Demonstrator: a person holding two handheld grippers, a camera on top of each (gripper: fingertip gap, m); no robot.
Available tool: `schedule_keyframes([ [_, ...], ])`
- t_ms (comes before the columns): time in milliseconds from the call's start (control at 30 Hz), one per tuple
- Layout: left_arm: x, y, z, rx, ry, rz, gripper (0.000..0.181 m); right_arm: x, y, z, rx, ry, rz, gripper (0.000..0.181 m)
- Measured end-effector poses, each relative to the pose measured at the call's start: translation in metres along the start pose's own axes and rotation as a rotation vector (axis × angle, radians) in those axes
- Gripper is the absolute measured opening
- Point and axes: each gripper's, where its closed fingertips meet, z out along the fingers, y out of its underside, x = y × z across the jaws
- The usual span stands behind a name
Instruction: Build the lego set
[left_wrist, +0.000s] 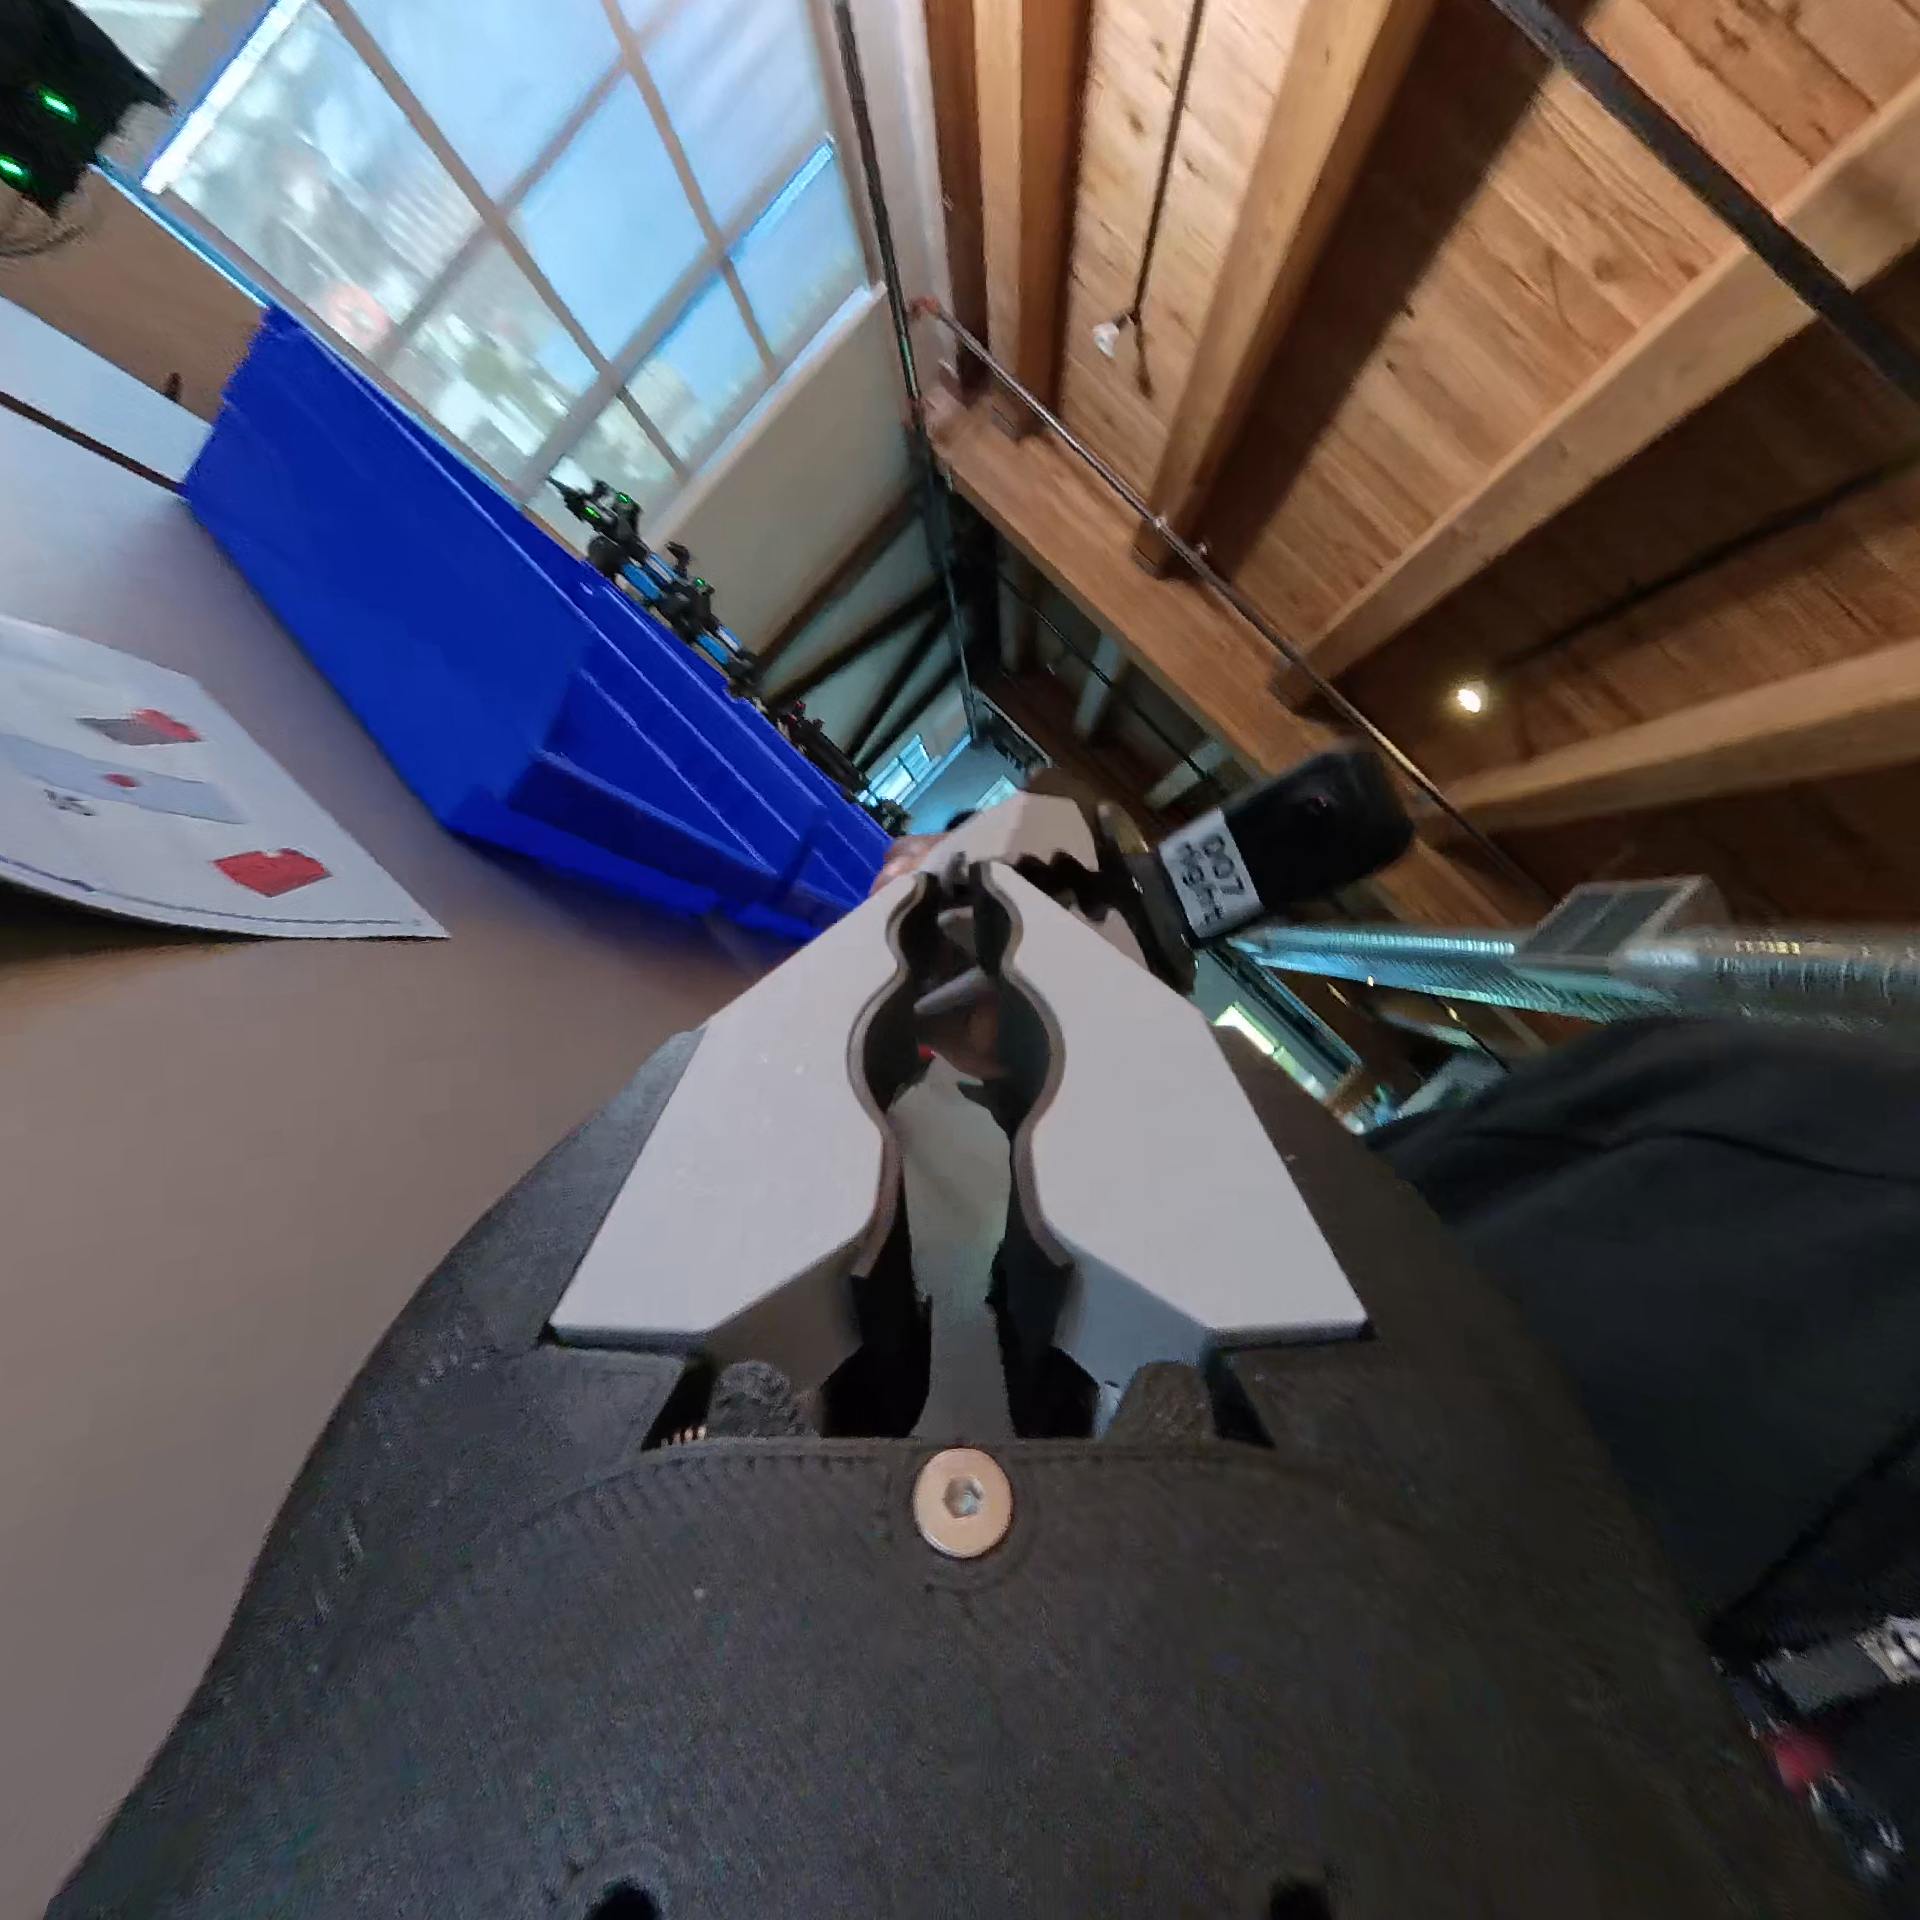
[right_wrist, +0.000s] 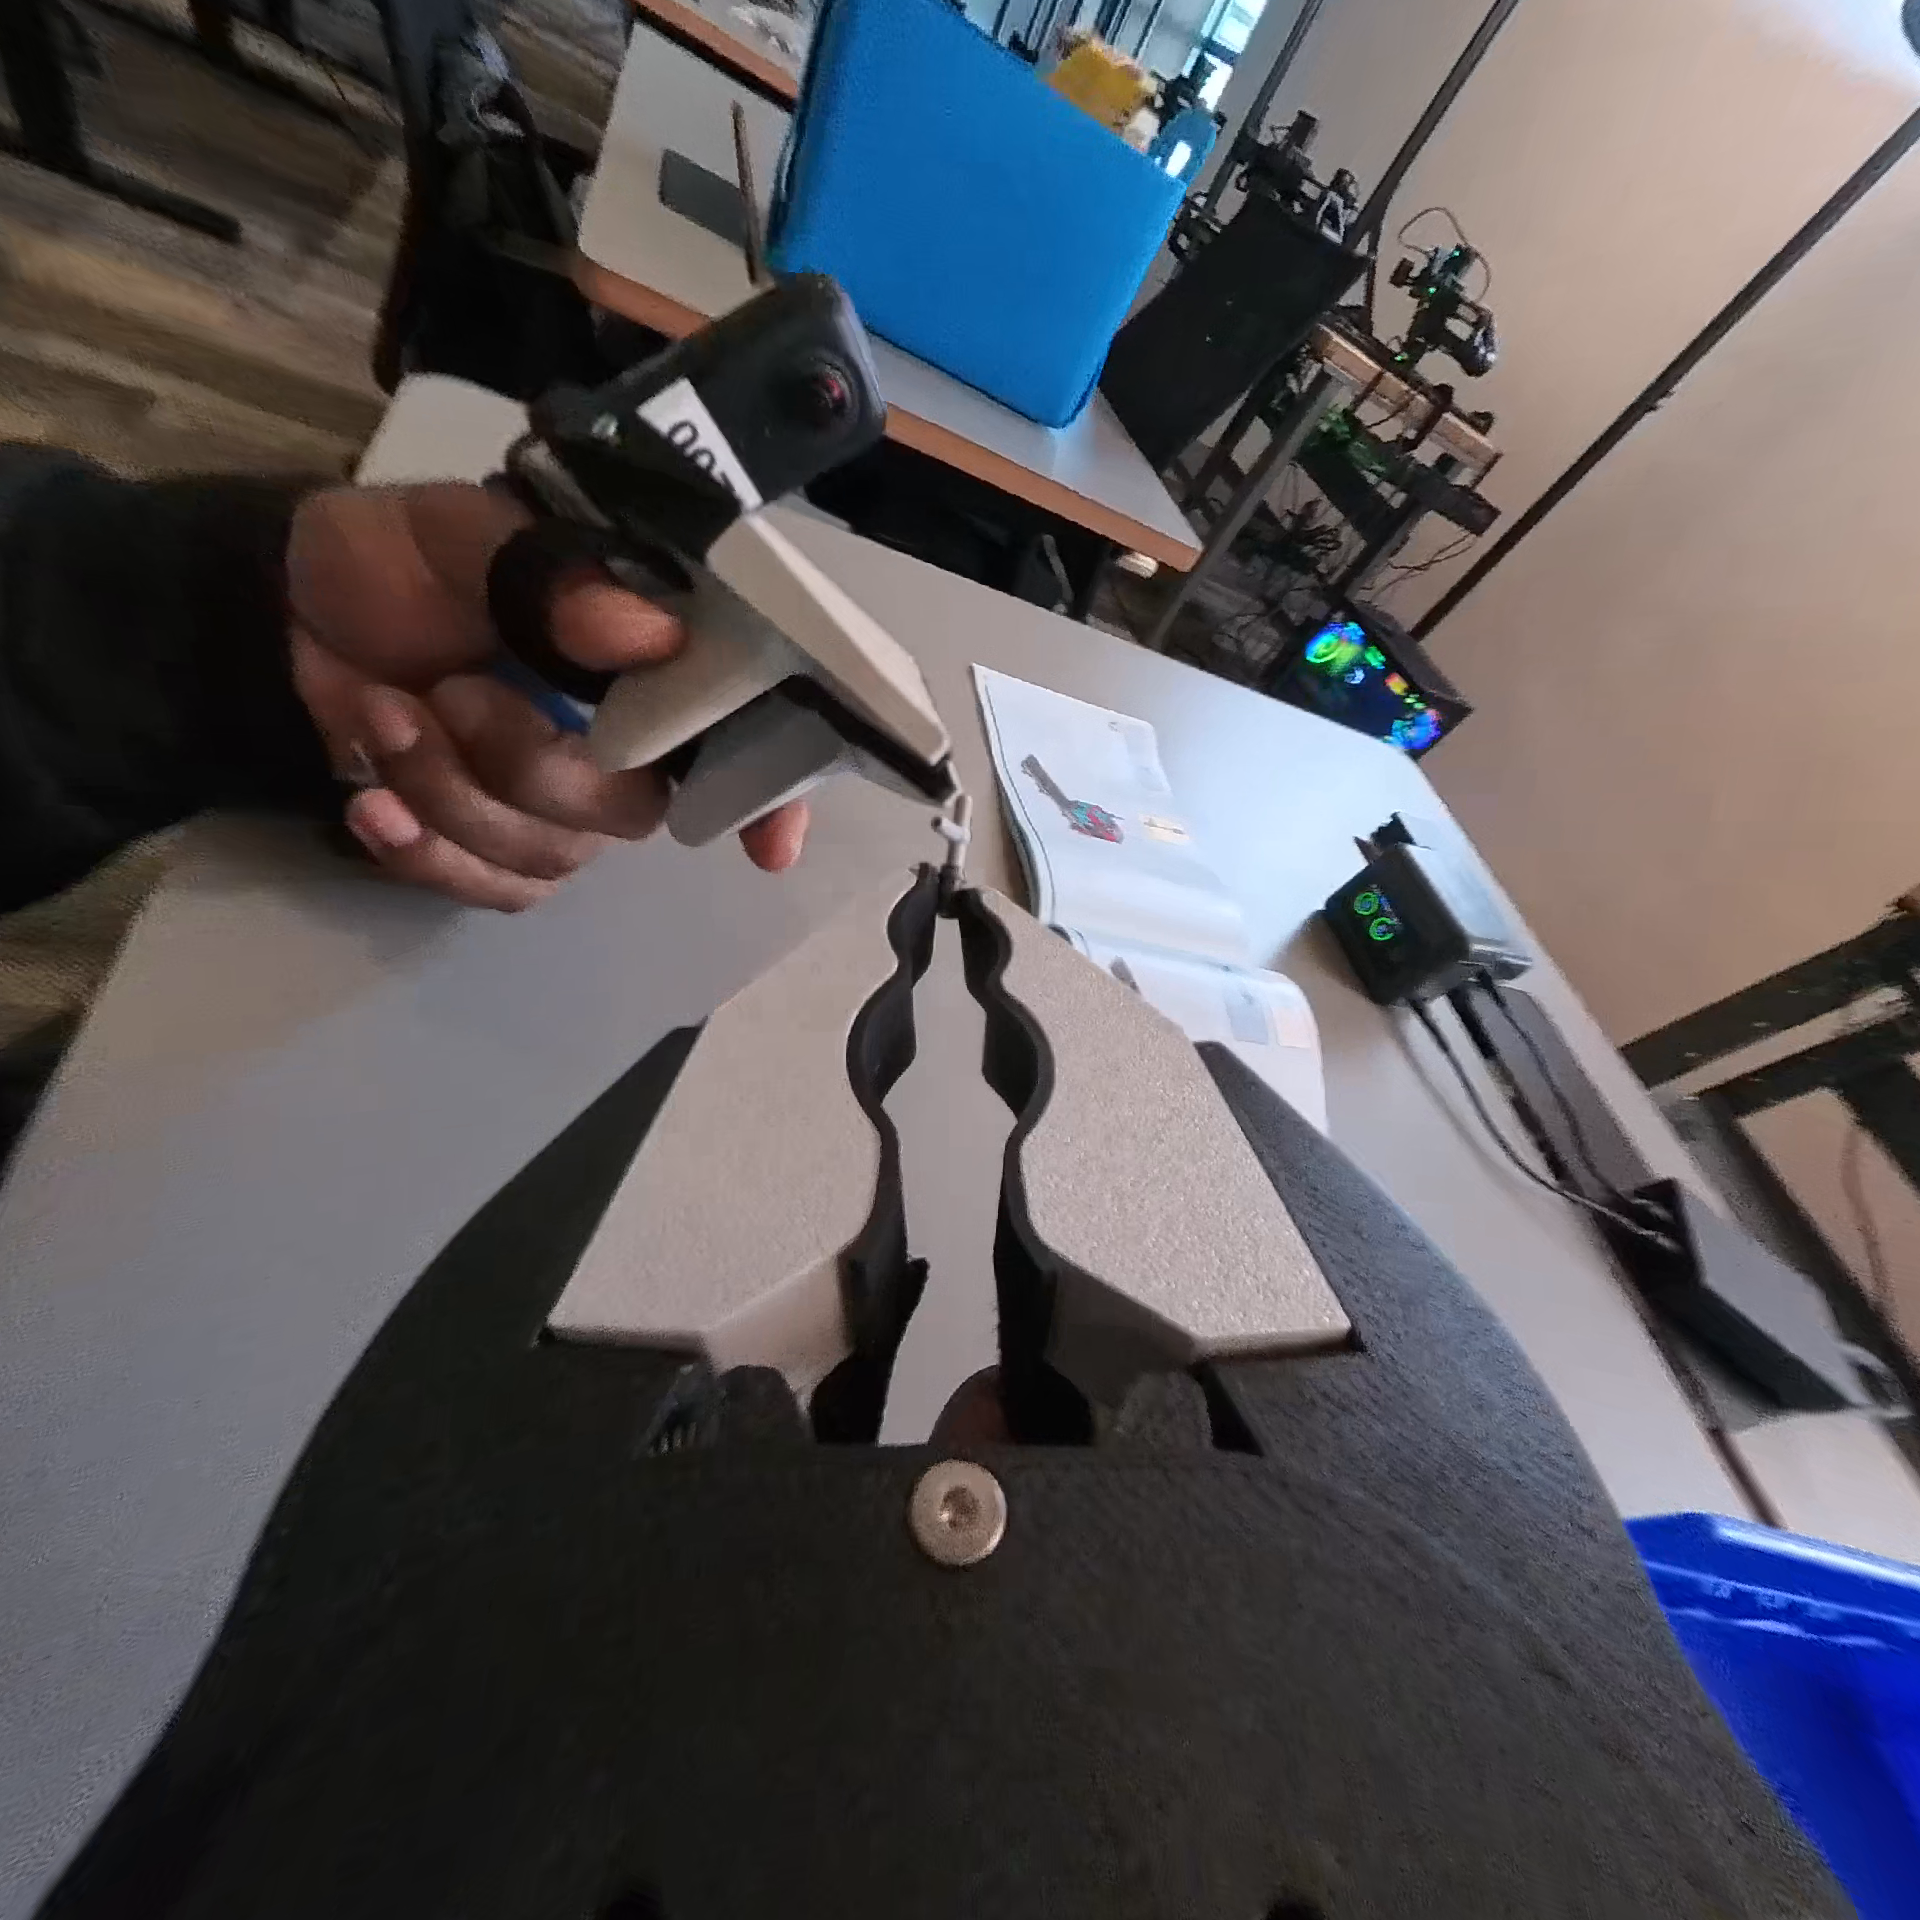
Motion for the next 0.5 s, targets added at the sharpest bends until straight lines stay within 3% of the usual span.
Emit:
schedule_keyframes([
  [500, -0.0089, 0.0026, 0.0040, 0.001, -0.035, -0.072, 0.006, -0.0007, 0.0055, 0.0045, -0.140, 0.119, -0.371, 0.004],
])
